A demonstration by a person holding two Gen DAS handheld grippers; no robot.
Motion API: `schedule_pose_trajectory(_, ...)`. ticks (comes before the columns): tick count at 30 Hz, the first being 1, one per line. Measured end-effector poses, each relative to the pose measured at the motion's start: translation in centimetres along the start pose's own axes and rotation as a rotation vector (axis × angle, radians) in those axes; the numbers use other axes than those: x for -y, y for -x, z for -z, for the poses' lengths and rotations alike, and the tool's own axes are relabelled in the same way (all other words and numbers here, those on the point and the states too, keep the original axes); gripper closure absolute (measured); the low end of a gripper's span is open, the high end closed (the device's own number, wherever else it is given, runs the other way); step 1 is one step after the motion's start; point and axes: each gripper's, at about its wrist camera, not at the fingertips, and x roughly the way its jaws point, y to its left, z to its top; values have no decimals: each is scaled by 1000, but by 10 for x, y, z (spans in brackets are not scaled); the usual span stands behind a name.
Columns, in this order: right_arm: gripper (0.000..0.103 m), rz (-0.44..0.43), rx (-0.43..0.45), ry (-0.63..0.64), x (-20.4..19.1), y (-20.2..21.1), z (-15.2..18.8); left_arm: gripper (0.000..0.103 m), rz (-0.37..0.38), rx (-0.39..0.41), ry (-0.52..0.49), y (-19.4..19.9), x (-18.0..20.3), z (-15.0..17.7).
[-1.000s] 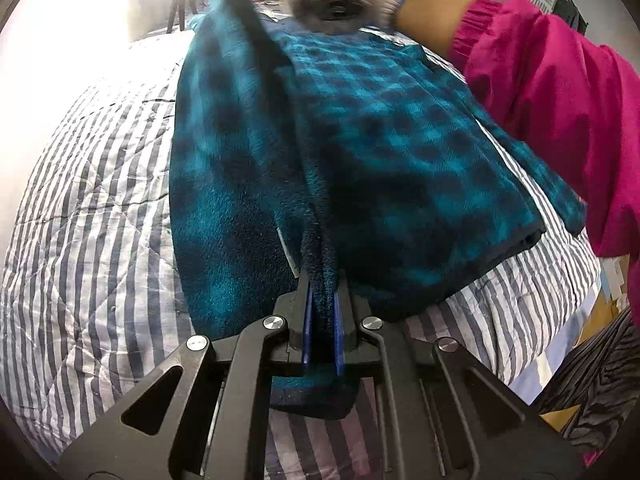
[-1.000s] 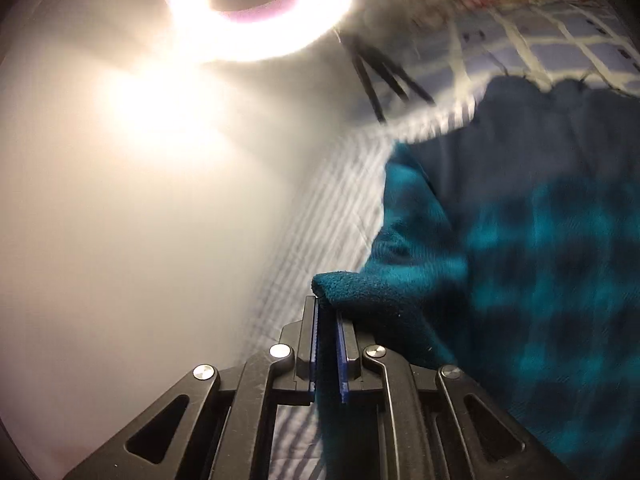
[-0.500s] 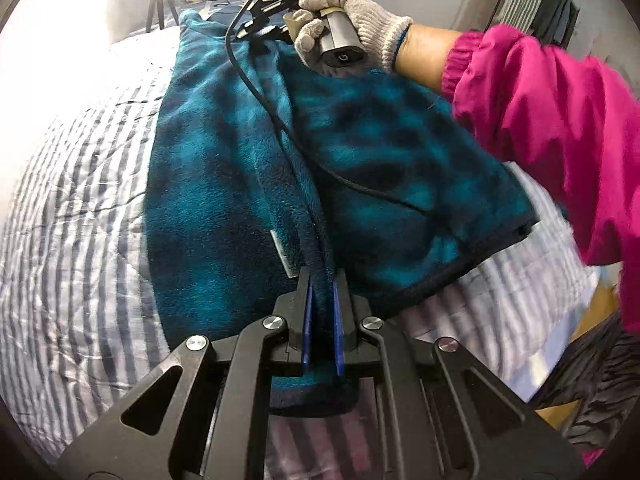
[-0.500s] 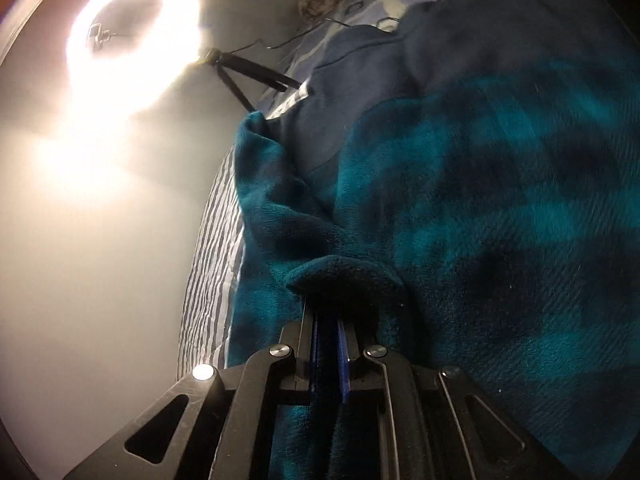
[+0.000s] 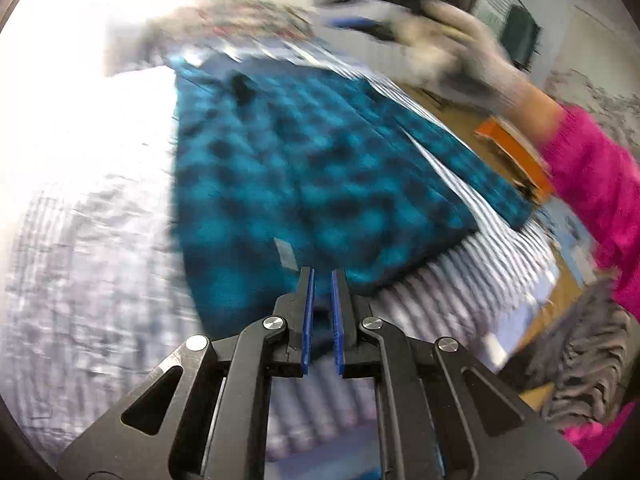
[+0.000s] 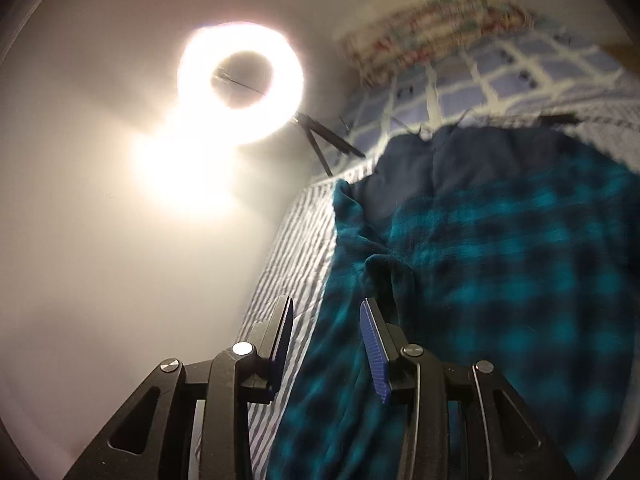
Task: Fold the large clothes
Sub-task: 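Open both tools and lift them off the folded shirt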
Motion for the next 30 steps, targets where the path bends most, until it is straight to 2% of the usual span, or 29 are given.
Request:
schedule_pose_trajectory(3,65,35,38,65,-21,54,23,97,-32,41,106,11,-37,-6)
schedule_pose_trajectory(5,65,54,52,86,-32,83,42,97,-89,34,149,4,-58,-6)
schedule_pose_trajectory(9,65,73,61,97,-42,122,87,97,-12,-38,274,-25,-82,-3)
schedule_pose_trajectory(13,65,122,59,116,-40,146,128,97,-19,-101,242,-56,-67,0)
schedule_pose_trajectory(15,65,177,63,134,-35,159,148,97,-58,-123,205,-70,-58,3)
schedule_pose_trajectory(20,65,253,74,117,-7,179,173,97,-107,-170,177,-102,-46,16)
schedule_pose_trajectory(24,63,289,124,83,19,203,183,97,-150,-184,109,-96,-33,10)
schedule_pose_trajectory(27,62,372,166,80,39,226,190,97,-112,-142,123,-74,-23,1)
schedule_pose_trajectory(28,57,395,187,59,50,237,192,97,-102,-119,117,-65,-17,-3)
schedule_pose_trajectory(29,47,411,207,46,59,245,195,97,-95,-91,96,-56,-8,-8)
schedule_pose_trajectory(30,41,436,230,37,68,254,198,96,-91,-69,74,-50,-1,-13)
